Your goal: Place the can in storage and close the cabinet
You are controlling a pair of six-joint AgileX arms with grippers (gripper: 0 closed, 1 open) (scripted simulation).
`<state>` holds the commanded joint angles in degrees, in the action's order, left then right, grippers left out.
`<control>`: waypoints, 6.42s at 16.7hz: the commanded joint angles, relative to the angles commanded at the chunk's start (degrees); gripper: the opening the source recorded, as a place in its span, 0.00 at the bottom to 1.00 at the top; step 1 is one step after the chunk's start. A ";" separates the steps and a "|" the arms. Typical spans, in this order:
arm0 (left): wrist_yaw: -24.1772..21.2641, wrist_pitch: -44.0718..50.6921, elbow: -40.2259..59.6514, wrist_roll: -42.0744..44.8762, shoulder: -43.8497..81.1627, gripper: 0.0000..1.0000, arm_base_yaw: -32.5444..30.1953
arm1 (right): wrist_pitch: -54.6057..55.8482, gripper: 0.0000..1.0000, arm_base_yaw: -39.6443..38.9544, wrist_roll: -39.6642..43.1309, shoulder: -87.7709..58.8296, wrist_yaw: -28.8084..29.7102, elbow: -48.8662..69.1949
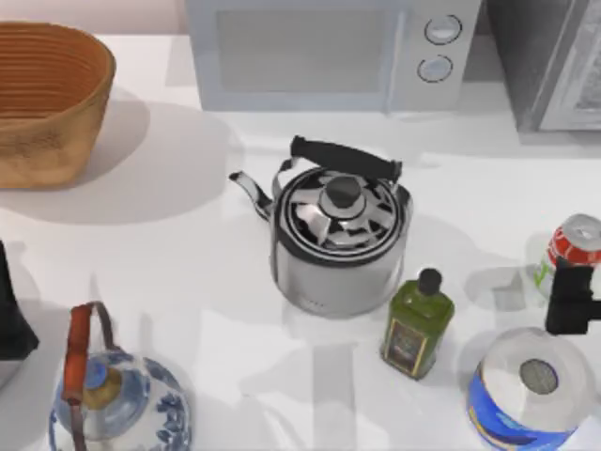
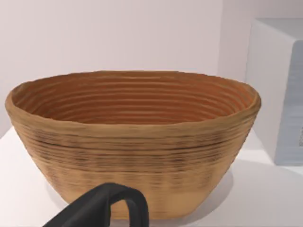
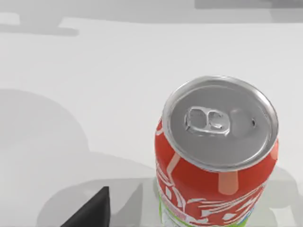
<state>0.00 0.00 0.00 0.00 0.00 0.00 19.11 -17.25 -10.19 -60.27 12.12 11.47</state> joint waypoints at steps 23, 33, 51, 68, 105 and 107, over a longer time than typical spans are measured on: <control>0.00 0.00 0.00 0.00 0.00 1.00 0.00 | 19.76 1.00 1.07 -0.12 -35.10 2.30 9.66; 0.00 0.00 0.00 0.00 0.00 1.00 0.00 | 22.27 0.77 1.12 -0.09 -37.91 2.23 9.92; 0.00 0.00 0.00 0.00 0.00 1.00 0.00 | 22.27 0.00 1.12 -0.09 -37.91 2.23 9.92; 0.00 0.00 0.00 0.00 0.00 1.00 0.00 | -20.53 0.00 1.31 0.42 -13.25 2.32 27.42; 0.00 0.00 0.00 0.00 0.00 1.00 0.00 | -19.20 0.00 17.06 10.05 59.98 -12.05 -11.34; 0.00 0.00 0.00 0.00 0.00 1.00 0.00 | -20.26 0.00 16.73 10.19 58.16 -11.82 -9.50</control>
<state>0.00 0.00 0.00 0.00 0.00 0.00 -1.15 -0.52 0.00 -2.12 0.31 1.97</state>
